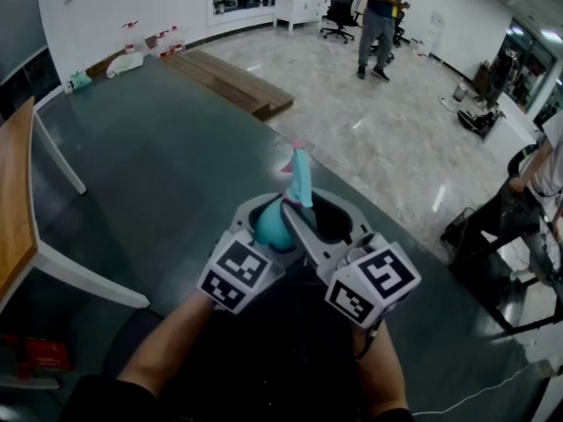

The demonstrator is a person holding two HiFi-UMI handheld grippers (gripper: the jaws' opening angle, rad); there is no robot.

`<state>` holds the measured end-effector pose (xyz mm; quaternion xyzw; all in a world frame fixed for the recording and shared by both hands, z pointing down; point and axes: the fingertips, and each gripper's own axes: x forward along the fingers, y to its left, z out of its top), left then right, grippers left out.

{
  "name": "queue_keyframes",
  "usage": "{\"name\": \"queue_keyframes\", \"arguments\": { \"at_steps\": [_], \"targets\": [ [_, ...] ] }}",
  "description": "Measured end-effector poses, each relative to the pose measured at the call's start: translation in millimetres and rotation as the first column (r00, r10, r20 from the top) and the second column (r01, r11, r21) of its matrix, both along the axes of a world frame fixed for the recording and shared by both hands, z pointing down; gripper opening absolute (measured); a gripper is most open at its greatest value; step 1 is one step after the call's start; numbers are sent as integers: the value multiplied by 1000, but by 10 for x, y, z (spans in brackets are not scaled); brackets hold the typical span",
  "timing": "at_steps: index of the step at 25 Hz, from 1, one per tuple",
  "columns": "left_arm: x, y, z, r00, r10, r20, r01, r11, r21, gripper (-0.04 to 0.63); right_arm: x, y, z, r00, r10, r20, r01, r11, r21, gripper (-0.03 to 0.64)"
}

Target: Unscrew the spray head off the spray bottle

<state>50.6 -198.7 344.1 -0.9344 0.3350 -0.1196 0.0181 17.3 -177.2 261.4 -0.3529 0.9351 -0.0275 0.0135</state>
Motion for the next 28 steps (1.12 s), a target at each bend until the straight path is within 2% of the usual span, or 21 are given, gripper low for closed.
{"name": "queue_keyframes", "arguments": {
  "at_steps": [3, 7, 10, 14, 17, 20, 22, 24, 28],
  "targets": [
    [20, 46, 28, 999, 50, 5, -50, 999, -5, 428, 15, 21, 25, 999, -51, 13, 51, 999, -7, 150],
    [81, 196, 41, 983, 179, -25, -180, 983, -35, 428, 53, 95, 38, 983, -171, 70, 173, 984, -33, 141],
    [110, 344, 8, 955, 293, -49, -295, 955, -40, 428, 76, 183, 16, 952, -280, 126, 288, 957, -45, 140],
    [121, 538, -57, 907, 414, -78, -417, 908, -26, 428, 80, 320, -42, 888, -416, 194, 431, 901, -42, 141],
    [122, 649, -92, 873, 478, -97, -482, 876, -20, 428, 73, 401, -73, 847, -485, 217, 502, 865, -25, 141],
    [138, 719, -95, 852, 513, -105, -517, 856, -18, 428, 114, 428, -103, 822, -513, 246, 531, 847, -8, 143],
    [163, 736, -81, 850, 516, -101, -521, 854, -19, 428, 184, 417, -135, 819, -508, 266, 527, 850, 1, 143],
    [173, 716, -60, 859, 504, -92, -508, 861, -23, 428, 239, 397, -168, 825, -495, 274, 512, 859, 9, 143],
    [158, 588, 44, 895, 441, -66, -444, 895, -48, 428, 324, 341, -265, 856, -437, 277, 443, 896, 47, 143]
  ]
}}
